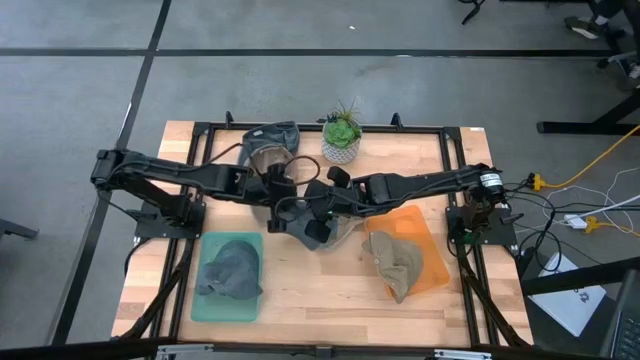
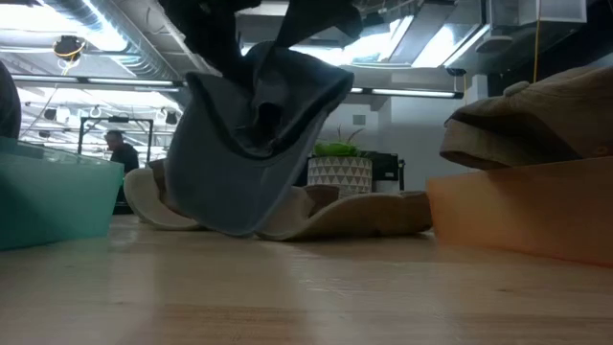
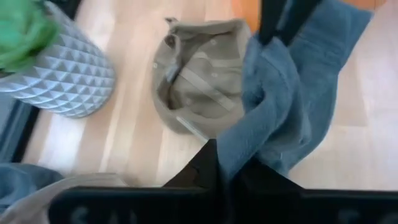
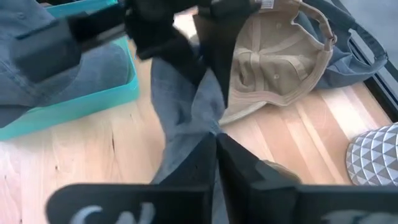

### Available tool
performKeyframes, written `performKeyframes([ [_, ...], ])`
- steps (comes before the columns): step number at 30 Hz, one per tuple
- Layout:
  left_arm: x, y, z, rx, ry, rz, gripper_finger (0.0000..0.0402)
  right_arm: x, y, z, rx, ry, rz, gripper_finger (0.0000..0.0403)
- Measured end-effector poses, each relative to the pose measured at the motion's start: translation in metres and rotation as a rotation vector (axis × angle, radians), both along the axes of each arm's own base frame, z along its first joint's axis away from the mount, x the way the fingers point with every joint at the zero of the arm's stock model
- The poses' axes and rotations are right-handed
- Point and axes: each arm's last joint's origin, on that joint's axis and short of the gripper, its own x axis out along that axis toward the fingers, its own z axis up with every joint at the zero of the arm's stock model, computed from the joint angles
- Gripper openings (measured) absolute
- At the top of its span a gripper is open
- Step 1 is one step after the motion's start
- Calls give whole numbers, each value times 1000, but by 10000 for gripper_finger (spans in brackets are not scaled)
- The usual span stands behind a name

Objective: Pick & Place hat
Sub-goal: Put the right blue cap into the green bin

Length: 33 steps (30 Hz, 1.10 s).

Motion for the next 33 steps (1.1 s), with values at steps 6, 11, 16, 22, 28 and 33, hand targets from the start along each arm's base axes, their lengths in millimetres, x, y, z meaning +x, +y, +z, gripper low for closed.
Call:
performKeyframes([
  [6,-24,1,15,119,4,93,5,0,1,0,40,-6,-17,62],
  [11,-50,-9,34,191,-50,140,4,-2,11,-1,79,-1,22,109],
  [16,-72,-22,49,252,-125,149,4,-8,40,0,53,-19,27,132],
  [22,-87,-34,57,308,-184,154,4,-26,90,4,-187,-110,-65,127],
  [28,-88,-40,57,329,-196,143,4,-41,121,9,-283,-255,-198,125],
  [33,-88,-41,57,332,-194,137,4,-41,130,14,-248,-322,-201,125],
])
